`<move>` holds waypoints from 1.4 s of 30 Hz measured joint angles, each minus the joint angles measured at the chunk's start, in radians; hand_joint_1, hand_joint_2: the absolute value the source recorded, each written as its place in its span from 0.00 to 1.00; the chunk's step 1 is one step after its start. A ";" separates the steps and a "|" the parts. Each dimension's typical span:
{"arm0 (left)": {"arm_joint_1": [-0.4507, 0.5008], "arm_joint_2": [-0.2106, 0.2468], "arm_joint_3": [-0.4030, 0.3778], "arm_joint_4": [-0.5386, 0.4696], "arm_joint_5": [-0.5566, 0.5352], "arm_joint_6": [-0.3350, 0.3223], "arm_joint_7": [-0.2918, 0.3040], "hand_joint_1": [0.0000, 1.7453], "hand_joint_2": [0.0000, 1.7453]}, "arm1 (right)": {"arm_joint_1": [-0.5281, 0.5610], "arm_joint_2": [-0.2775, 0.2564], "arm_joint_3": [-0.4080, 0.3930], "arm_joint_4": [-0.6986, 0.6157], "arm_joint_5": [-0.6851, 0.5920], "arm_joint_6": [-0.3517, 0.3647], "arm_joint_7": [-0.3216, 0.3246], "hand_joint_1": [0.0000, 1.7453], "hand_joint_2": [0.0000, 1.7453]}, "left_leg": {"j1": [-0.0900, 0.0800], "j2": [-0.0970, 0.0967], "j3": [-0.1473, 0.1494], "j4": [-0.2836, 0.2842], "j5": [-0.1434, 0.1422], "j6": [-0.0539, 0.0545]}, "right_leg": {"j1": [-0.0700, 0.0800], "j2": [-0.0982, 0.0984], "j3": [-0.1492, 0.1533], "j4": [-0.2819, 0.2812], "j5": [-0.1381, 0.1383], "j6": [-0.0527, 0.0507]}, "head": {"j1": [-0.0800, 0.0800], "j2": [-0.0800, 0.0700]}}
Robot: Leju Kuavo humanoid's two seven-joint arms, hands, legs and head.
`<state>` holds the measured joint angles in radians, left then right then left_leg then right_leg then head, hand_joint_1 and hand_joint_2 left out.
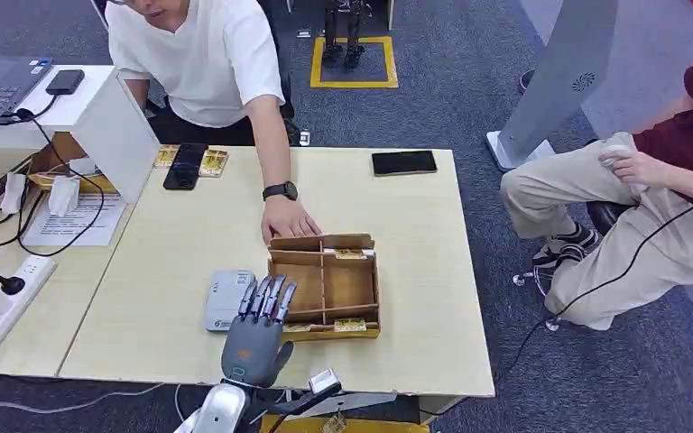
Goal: Pass the card to the sensor for recognition and then transmit it.
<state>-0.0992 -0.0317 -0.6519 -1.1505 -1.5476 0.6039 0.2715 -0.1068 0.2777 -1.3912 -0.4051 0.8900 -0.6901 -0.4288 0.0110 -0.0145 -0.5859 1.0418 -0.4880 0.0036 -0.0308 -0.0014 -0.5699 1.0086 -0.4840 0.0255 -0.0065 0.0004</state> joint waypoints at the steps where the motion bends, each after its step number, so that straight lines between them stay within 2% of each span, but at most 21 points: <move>1: -0.003 0.000 -0.002 0.003 0.000 -0.007 0.010 0.00 1.00 | 0.001 0.000 0.002 -0.001 0.000 0.000 0.000 0.00 1.00 | 0.000 0.000 0.000 0.000 0.000 0.000 | 0.000 0.000 0.000 0.000 0.000 0.000 | 0.000 0.000; 6: -0.009 0.008 -0.011 0.014 0.000 -0.026 0.044 0.00 1.00 | 0.004 0.002 0.006 -0.005 -0.002 0.000 0.007 0.00 1.00 | 0.000 0.000 0.000 0.000 0.000 0.000 | 0.000 0.000 0.000 0.000 0.000 0.000 | 0.000 0.000; 15: -0.008 0.008 -0.011 0.015 0.000 -0.021 0.035 0.01 1.00 | 0.005 0.003 0.008 -0.005 -0.005 0.000 0.010 0.00 1.00 | 0.000 0.000 0.000 0.000 0.000 0.000 | 0.000 0.000 0.000 0.000 0.000 0.000 | 0.000 0.000; 27: 0.026 -0.003 0.003 0.001 0.005 0.067 -0.111 0.00 1.00 | 0.005 0.003 0.011 -0.006 -0.003 0.000 0.009 0.00 1.00 | 0.000 0.000 0.000 0.000 0.000 0.000 | 0.000 0.000 0.000 0.000 0.000 0.000 | 0.000 0.000; 35: 0.045 -0.013 0.033 -0.025 0.043 0.085 -0.167 0.00 1.00 | 0.005 0.003 0.011 -0.006 0.009 0.000 0.008 0.00 1.00 | 0.000 0.000 0.000 0.000 0.000 0.000 | 0.000 0.000 0.000 0.000 0.000 0.000 | 0.000 0.000; 42: 0.050 -0.019 0.041 -0.040 0.048 0.082 -0.176 0.00 1.00 | 0.004 0.003 0.011 -0.006 0.019 0.000 0.006 0.00 1.00 | 0.000 0.000 0.000 0.000 0.000 0.000 | 0.000 0.000 0.000 0.000 0.000 0.000 | 0.000 0.000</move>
<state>-0.0496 -0.0511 -0.6107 -1.1902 -1.4992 0.6855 0.0958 -0.1024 0.2804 -1.3802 -0.4108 0.9091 -0.6901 -0.4223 0.0110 -0.0148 -0.5861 1.0418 -0.4879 0.0037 -0.0308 -0.0017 -0.5696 1.0086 -0.4840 0.0255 -0.0061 0.0000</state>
